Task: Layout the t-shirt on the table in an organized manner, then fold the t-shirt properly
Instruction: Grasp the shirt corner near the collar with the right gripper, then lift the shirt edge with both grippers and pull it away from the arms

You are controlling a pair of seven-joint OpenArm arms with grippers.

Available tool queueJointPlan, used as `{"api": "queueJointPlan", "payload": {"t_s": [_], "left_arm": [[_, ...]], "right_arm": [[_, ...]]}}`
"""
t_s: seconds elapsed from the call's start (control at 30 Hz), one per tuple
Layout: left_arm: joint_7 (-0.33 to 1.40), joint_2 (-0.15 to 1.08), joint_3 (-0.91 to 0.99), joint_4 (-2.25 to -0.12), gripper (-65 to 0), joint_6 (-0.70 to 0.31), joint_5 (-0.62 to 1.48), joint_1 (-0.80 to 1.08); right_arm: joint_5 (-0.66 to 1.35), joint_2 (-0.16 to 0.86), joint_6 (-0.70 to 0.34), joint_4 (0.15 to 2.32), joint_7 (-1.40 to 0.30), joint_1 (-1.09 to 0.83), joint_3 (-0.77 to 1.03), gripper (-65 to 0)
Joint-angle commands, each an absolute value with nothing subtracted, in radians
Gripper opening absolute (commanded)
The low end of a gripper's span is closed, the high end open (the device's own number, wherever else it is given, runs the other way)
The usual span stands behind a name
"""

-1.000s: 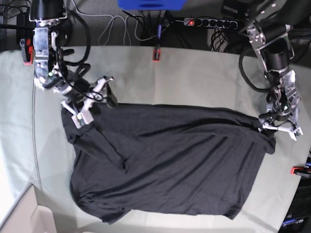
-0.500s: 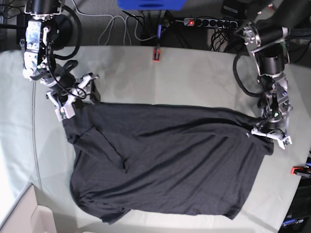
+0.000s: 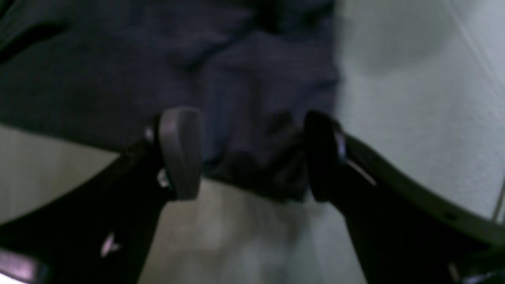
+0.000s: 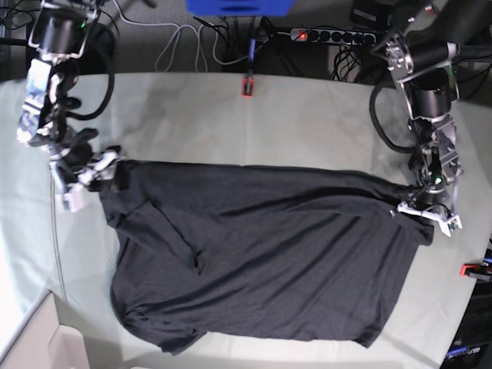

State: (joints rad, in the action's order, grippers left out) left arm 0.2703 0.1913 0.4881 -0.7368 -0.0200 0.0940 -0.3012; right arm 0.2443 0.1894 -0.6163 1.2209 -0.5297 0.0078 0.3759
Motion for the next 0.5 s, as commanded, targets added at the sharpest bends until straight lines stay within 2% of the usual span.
{"api": "queueJointPlan", "payload": {"t_s": [0.0, 0.3, 0.4, 0.47], "left_arm": [[0.28, 0.202, 0.489, -0.748, -65.0, -0.018, 0.094, -0.309], [0.28, 0.2, 0.489, -0.737, -65.0, -0.018, 0.094, -0.306], [0.282, 0.202, 0.483, -0.737, -65.0, -0.018, 0.09, -0.305], [0.288, 0.202, 0.481, -0.74, -65.0, -0.018, 0.09, -0.289]], "right_arm": [[0.255, 0.208, -0.622, 1.216, -0.51, 0.03, 0.383, -24.0], [0.255, 0.225, -0.622, 1.125, -0.51, 0.025, 0.38, -25.2], [0.257, 0.205, -0.627, 1.116, -0.51, 0.021, 0.378, -30.6], [0.257, 0.2, -0.628, 1.116, -0.51, 0.01, 0.378, -39.0]]}}
